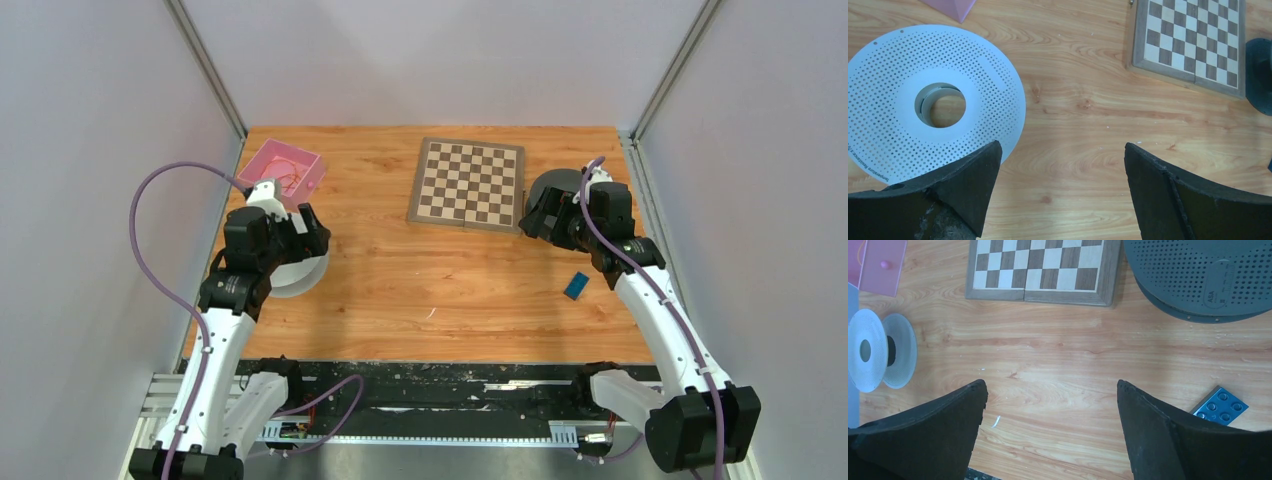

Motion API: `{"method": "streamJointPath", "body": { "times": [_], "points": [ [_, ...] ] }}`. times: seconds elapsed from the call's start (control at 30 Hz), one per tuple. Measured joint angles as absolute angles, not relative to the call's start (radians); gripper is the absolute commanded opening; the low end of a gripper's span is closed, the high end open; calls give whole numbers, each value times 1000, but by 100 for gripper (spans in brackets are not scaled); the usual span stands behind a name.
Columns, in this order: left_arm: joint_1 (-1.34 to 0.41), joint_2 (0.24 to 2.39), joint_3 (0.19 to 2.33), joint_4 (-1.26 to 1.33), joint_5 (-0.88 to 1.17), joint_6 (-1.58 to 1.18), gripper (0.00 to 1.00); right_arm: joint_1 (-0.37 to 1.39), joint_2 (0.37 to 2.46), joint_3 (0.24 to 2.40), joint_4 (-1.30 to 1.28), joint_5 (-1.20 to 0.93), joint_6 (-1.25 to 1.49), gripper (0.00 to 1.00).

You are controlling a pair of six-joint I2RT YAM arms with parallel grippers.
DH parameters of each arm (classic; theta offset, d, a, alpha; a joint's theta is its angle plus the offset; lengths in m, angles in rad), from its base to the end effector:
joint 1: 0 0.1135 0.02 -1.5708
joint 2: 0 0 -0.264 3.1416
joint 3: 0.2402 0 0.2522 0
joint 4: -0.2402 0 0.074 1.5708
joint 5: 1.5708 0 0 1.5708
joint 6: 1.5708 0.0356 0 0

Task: Wrap the cables
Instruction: Pick up the cable from the storage box.

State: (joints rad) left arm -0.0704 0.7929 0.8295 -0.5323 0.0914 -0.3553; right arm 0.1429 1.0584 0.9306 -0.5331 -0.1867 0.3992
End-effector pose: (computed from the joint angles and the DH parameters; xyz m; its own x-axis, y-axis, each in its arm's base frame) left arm 0.1729 -0.0155 0.3184 -0.4971 -0.3122 -0.8096 -0.0243 0.9377 -0.3467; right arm 0.2240 0.0389 0.3050 -0.6706 0.2894 -0.6831 -0.0264 0.9109 0.4118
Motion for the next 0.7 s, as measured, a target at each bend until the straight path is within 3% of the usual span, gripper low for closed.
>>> {"method": "streamJointPath", "body": {
  "times": [0.27, 0.47, 0.53, 0.7],
  "points": [
    [-71, 806, 830, -534, 34, -345, 98, 143, 1036, 930, -533, -210, 428, 100],
    [-54, 989, 952, -572, -65, -301, 96, 143, 988, 915, -491, -246, 483, 100],
    [-19, 1072, 1037, -584, -63, -279, 93, 143, 973, 892, -481, -244, 519, 100],
    [84, 1322, 1329, -601, -67, -243, 74, 143, 931, 856, -479, -238, 572, 98]
  ]
}}
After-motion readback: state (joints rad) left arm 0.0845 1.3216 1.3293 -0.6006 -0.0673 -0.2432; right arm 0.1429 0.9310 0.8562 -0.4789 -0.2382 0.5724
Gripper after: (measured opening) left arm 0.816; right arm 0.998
